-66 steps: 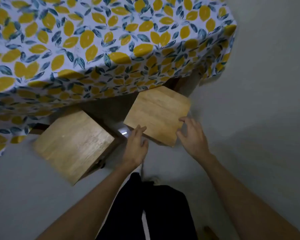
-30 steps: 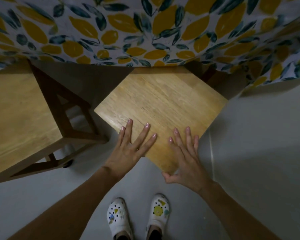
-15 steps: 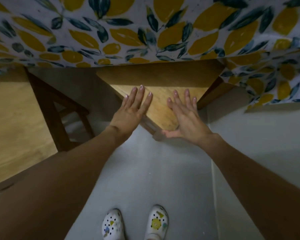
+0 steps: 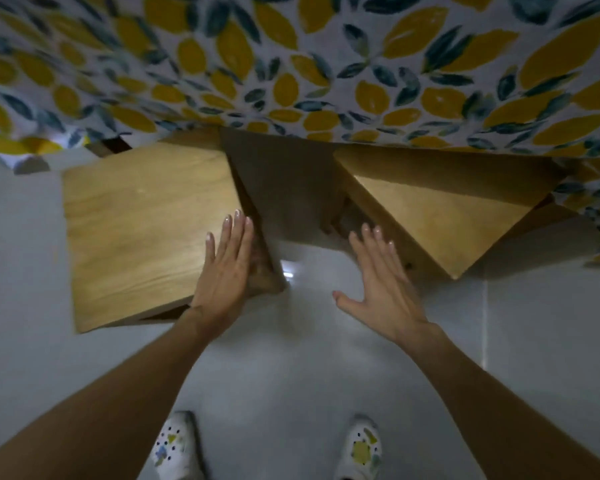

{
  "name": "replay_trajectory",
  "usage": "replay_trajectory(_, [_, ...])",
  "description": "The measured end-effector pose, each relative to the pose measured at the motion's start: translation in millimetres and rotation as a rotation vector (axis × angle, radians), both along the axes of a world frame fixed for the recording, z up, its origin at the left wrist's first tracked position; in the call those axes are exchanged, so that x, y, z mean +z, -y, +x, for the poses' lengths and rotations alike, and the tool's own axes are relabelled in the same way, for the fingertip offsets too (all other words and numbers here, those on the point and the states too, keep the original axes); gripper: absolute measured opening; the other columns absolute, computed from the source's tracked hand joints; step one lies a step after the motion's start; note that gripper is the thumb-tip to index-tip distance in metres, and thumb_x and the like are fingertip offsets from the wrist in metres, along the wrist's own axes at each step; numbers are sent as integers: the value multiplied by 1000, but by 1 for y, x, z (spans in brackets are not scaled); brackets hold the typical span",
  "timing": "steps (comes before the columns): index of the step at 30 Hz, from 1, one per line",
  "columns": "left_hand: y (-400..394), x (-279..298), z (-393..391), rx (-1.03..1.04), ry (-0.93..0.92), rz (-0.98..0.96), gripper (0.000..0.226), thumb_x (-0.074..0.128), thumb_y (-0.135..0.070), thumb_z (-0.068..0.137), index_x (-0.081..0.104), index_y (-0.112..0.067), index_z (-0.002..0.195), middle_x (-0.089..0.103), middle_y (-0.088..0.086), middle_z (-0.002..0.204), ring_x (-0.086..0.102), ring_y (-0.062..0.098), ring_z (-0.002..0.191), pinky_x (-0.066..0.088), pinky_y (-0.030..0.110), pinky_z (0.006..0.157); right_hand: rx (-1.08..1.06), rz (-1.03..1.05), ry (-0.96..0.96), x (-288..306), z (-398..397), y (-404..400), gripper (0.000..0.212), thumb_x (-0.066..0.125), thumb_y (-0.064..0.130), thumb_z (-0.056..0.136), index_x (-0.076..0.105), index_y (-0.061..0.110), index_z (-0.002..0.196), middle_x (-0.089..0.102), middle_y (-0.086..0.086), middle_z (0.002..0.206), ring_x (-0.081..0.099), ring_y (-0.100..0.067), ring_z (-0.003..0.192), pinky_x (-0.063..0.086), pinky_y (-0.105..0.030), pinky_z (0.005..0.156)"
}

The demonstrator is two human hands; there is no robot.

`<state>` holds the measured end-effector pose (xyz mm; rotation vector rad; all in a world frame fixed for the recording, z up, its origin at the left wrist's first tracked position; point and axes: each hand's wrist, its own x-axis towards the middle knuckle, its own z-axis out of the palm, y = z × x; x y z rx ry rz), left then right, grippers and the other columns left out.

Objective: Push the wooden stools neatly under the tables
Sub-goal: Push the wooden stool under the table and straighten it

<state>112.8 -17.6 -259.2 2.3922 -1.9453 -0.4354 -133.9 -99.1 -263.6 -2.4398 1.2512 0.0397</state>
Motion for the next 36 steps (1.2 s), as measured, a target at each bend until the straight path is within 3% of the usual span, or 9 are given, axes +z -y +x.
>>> replay_trajectory(3, [-44, 6, 57, 51, -42, 18, 90, 46, 7, 86, -18, -13, 146, -25, 8, 155, -23, 23, 143, -9, 45, 117, 74, 10, 17, 0, 73, -36, 95, 53, 59, 84, 3, 17, 153, -5, -6, 162, -15, -20, 147, -15, -31, 115])
replay_trajectory(7, [-107, 6, 130, 70, -45, 38, 62, 21, -34, 100, -13, -14, 148, -22, 5, 157, -20, 19, 145, -5, 46, 118, 152, 16, -3, -2, 165, -81, 93, 45, 63, 83, 6, 15, 153, -1, -11, 162, -8, -28, 148, -3, -45, 120])
replay_trajectory(12, [-160, -6, 208, -113, 33, 170, 72, 10, -59, 91, -13, -23, 149, -20, 5, 158, -18, 23, 146, 1, 51, 116, 134, -71, -134, -16, 242, -119, 98, 22, 77, 76, 8, 19, 153, -2, -11, 161, -8, -37, 147, 0, -62, 115])
replay_trajectory(16, [-160, -15, 228, -261, 30, 146, 76, 16, -61, 91, -1, -17, 151, -7, 12, 160, -8, 32, 147, 15, 49, 116, 113, -76, -243, -24, 260, -124, 95, 17, 80, 77, 2, 25, 153, -4, -17, 161, -9, -51, 142, -1, -73, 108])
replay_trajectory(19, [-153, -21, 229, -295, 46, 163, 77, 22, -58, 91, 17, -7, 149, 12, 23, 157, 9, 42, 144, 33, 57, 109, 131, -95, -279, -26, 261, -120, 92, 11, 81, 79, 2, 27, 154, -2, -16, 161, -6, -52, 142, 6, -78, 103])
replay_trajectory(22, [-141, -26, 232, -327, 80, 204, 77, 24, -58, 91, 24, -4, 146, 21, 28, 153, 16, 48, 141, 40, 59, 102, 172, -90, -303, -27, 261, -105, 90, 3, 81, 79, 2, 30, 153, 0, -14, 162, -4, -52, 142, 7, -81, 99])
replay_trajectory(27, [-101, -29, 235, -324, 55, 185, 78, 29, -57, 90, 26, -3, 146, 22, 29, 152, 18, 50, 140, 40, 62, 100, 186, -105, -313, -28, 265, -62, 92, 13, 81, 77, 0, 32, 153, -5, -13, 162, -10, -51, 142, 4, -80, 100])
replay_trajectory(31, [-53, -28, 233, -323, 64, 145, 78, 26, -55, 89, 24, -2, 146, 22, 30, 151, 19, 51, 139, 39, 62, 101, 183, -115, -335, -21, 266, -10, 90, 11, 80, 77, -15, 35, 150, -23, -9, 159, -24, -47, 140, -1, -76, 105])
replay_trajectory(36, [7, -21, 226, -272, 47, 142, 81, 18, -57, 88, 4, -7, 150, 0, 24, 157, -2, 45, 143, 23, 59, 113, 128, -51, -365, -7, 271, 43, 87, 29, 67, 88, -25, 33, 146, -32, -6, 155, -28, -37, 141, -5, -62, 114])
